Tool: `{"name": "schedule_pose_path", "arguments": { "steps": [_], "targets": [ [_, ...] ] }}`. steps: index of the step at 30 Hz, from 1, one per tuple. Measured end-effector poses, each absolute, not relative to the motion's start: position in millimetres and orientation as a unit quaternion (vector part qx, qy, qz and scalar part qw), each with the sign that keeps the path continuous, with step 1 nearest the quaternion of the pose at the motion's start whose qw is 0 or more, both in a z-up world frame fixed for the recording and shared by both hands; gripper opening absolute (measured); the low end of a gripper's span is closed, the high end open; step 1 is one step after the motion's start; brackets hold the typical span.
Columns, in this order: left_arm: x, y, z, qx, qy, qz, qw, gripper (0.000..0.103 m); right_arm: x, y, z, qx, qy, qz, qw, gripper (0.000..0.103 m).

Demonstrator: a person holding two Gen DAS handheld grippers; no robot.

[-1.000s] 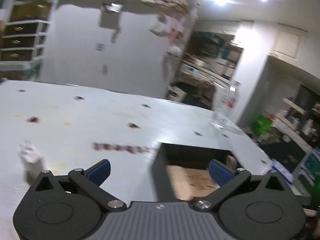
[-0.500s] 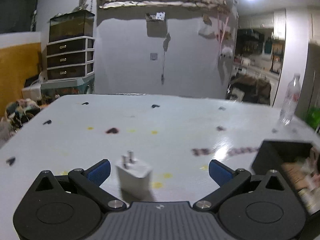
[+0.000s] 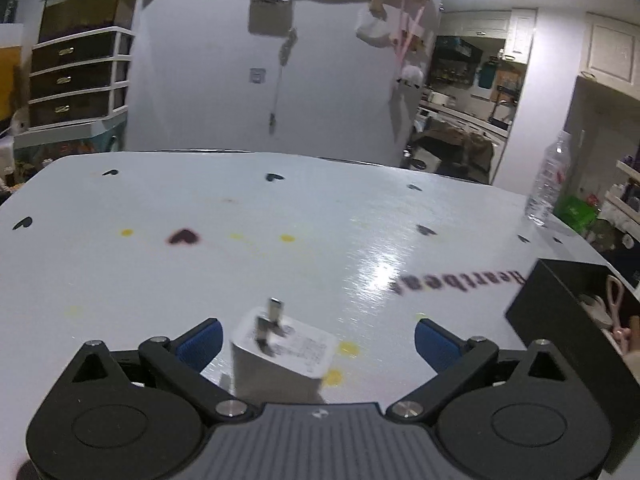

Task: Organize rigid objects
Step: 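Grasp the white plug charger with the left tool, then place the white plug charger into the black box and release it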

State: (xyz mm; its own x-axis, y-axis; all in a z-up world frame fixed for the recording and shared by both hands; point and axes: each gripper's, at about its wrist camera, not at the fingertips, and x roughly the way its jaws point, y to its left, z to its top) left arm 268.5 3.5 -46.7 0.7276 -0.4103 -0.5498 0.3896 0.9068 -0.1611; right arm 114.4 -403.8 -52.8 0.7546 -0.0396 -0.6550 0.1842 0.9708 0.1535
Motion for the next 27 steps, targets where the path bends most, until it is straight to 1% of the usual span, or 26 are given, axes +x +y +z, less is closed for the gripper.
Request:
{"name": "schedule_pose_path", "arguments": {
  "steps": [2,6,10,11,12,14,16,24,27],
  "targets": [
    [261,-1,-45,-0.012,0.305,-0.21,0.929,0.092,114,-404,-53,0.105,0.345,-0.06,0.931,0.013],
    [242,-6,-43,-0.017,0.307,-0.212,0.928,0.087,115,-404,-53,0.102,0.346,-0.059,0.931,0.014],
    [238,-11,-41,-0.024,0.317,-0.176,0.932,0.08,116,-404,-53,0.101,0.347,-0.058,0.931,0.014],
    [239,-13,-40,-0.026,0.319,-0.165,0.933,0.074,115,-404,-53,0.101,0.347,-0.058,0.931,0.014],
    [240,-14,-40,-0.029,0.319,-0.155,0.935,0.071,115,-404,-53,0.101,0.347,-0.058,0.931,0.014],
    [242,-14,-40,-0.04,0.318,-0.128,0.939,0.058,115,-404,-53,0.102,0.346,-0.058,0.931,0.014],
    [244,-12,-40,-0.056,0.316,-0.108,0.941,0.049,116,-404,-53,0.102,0.346,-0.058,0.931,0.014],
    [229,-15,-33,-0.079,0.311,-0.127,0.938,0.049,116,-404,-54,0.102,0.346,-0.055,0.931,0.015],
    [214,-21,-19,-0.098,0.278,-0.153,0.943,0.049,116,-404,-54,0.103,0.346,-0.055,0.931,0.015]
  ]
}}
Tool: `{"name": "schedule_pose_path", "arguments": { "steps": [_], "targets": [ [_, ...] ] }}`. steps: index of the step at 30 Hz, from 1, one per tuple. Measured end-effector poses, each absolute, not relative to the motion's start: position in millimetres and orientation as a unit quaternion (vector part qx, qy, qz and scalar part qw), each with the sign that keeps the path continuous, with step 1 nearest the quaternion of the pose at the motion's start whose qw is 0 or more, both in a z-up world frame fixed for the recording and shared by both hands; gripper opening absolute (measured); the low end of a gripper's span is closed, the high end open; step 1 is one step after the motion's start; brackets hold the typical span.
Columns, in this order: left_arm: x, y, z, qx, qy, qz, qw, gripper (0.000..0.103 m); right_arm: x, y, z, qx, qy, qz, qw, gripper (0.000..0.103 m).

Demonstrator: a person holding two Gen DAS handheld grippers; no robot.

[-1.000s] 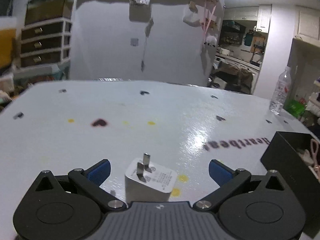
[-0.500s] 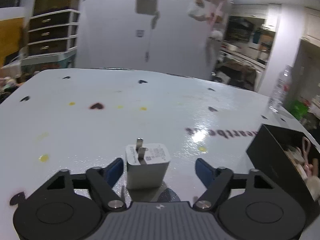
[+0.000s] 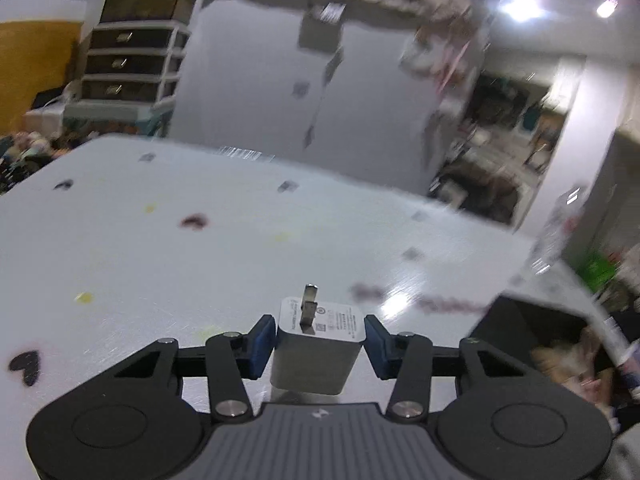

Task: Organize rigid objects
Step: 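Place the white plug charger into the black box and release it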

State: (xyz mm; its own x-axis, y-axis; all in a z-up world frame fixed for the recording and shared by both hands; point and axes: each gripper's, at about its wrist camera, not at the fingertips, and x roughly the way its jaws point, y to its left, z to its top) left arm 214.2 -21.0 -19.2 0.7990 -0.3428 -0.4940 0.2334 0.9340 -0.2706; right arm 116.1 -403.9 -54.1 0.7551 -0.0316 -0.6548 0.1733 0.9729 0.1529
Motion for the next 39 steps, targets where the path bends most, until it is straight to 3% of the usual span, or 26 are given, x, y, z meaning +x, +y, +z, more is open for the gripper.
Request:
{"name": "schedule_pose_path", "arguments": {
  "steps": [10,23,39],
  "targets": [
    [173,-79,31,-0.076,0.239,-0.301,0.92,0.049,115,-404,-54,0.104,0.344,-0.054,0.932,0.015],
    [149,-148,18,-0.02,0.277,-0.399,0.874,0.049,114,-406,-54,0.109,0.339,-0.049,0.933,0.016],
    [151,-161,15,0.041,0.299,-0.396,0.867,0.054,113,-409,-56,0.116,0.336,-0.042,0.934,0.017]
  ]
}}
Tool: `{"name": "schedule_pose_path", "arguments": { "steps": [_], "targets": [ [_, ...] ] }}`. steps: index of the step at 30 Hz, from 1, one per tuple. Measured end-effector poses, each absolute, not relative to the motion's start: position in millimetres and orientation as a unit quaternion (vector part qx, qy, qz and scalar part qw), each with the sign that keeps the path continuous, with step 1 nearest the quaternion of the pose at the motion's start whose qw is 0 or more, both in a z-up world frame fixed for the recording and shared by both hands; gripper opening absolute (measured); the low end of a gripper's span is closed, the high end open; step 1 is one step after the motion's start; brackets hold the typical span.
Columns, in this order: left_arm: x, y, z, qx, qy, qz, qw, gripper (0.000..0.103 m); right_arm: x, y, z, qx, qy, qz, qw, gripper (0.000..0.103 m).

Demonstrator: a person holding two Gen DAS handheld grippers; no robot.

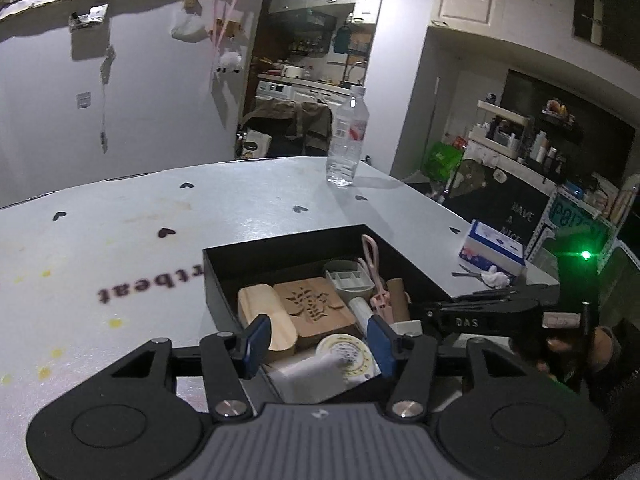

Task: Organize rigid objects

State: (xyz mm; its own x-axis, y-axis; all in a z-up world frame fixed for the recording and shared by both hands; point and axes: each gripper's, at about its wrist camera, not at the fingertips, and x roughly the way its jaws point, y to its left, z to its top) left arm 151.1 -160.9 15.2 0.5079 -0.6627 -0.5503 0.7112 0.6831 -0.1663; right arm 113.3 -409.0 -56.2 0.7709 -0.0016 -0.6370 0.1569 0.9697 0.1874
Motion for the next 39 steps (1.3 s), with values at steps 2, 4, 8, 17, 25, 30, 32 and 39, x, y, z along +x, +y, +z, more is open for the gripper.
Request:
{"name": "schedule_pose_path", "arguments": {
  "steps": [2,4,8,17,25,30,32,39],
  "targets": [
    [150,-162,15,0.043,0.298,-0.399,0.866,0.054,113,-409,-56,0.115,0.337,-0.042,0.934,0.017],
    [150,-162,14,0.044,0.3,-0.399,0.866,0.054,113,-410,-56,0.116,0.336,-0.042,0.934,0.017],
    [151,-162,13,0.043,0.303,-0.397,0.865,0.054,113,-409,-56,0.116,0.337,-0.042,0.933,0.017],
    [151,-162,12,0.041,0.304,-0.389,0.868,0.084,113,-409,-56,0.116,0.337,-0.042,0.933,0.016],
    [154,-158,9,0.025,0.317,-0.359,0.877,0.103,113,-410,-57,0.115,0.337,-0.042,0.933,0.016],
    [155,-156,6,0.017,0.322,-0.343,0.882,0.103,113,-410,-57,0.113,0.338,-0.043,0.933,0.016],
    [155,-155,5,0.013,0.324,-0.337,0.884,0.103,113,-409,-57,0.112,0.338,-0.044,0.933,0.016],
    [152,-152,9,-0.007,0.318,-0.32,0.892,0.103,113,-409,-57,0.108,0.339,-0.045,0.933,0.016]
  ]
}}
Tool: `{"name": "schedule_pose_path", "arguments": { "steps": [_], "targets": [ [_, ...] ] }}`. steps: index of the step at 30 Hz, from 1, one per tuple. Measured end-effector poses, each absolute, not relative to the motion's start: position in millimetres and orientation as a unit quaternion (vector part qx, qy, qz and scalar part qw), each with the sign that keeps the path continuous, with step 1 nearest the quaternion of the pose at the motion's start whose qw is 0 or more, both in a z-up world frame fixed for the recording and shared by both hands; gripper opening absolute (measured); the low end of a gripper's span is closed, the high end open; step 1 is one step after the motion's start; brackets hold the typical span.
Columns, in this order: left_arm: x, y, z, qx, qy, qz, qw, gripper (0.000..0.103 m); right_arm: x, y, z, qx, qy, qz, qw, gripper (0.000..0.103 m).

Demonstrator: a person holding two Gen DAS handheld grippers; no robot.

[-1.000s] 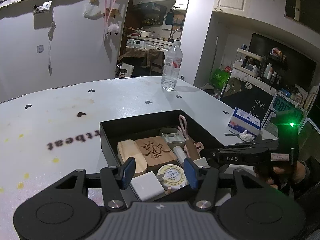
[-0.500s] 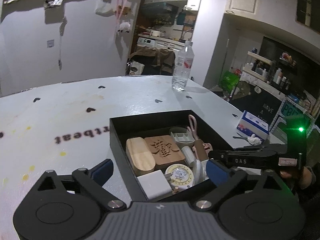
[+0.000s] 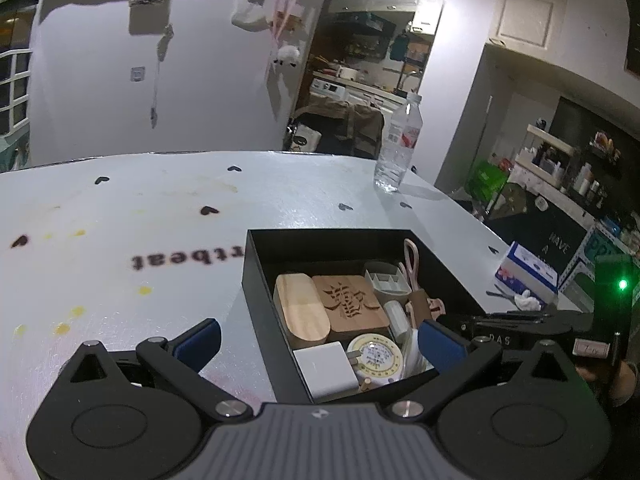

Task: Organize rigid objects

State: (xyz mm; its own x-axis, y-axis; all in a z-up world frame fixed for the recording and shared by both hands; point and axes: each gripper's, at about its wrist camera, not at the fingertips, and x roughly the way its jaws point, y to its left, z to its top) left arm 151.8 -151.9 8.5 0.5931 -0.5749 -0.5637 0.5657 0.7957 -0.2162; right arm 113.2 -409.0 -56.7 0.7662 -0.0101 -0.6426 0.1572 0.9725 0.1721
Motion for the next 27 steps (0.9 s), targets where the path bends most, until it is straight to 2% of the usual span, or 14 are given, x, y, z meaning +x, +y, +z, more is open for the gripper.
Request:
{"name": "schedule_pose_path", "arguments": {
  "steps": [5,8,18,21,27],
  "targets": [
    [144,-149,13,-0.011,0.309,-0.309,0.899,0.103,111,-402,-51,0.084,0.336,-0.044,0.937,0.025],
    [138,-147,17,-0.015,0.302,-0.303,0.904,0.103,106,-400,-44,0.083,0.33,-0.046,0.939,0.026],
    [100,-137,25,-0.024,0.26,-0.28,0.924,0.103,63,-385,-8,0.065,0.259,-0.041,0.963,0.038],
    [86,-135,25,-0.022,0.242,-0.262,0.934,0.103,46,-379,-1,0.057,0.24,-0.04,0.968,0.046],
    [57,-130,25,-0.011,0.213,-0.231,0.949,0.103,13,-371,5,0.047,0.207,-0.046,0.976,0.054]
  ]
}}
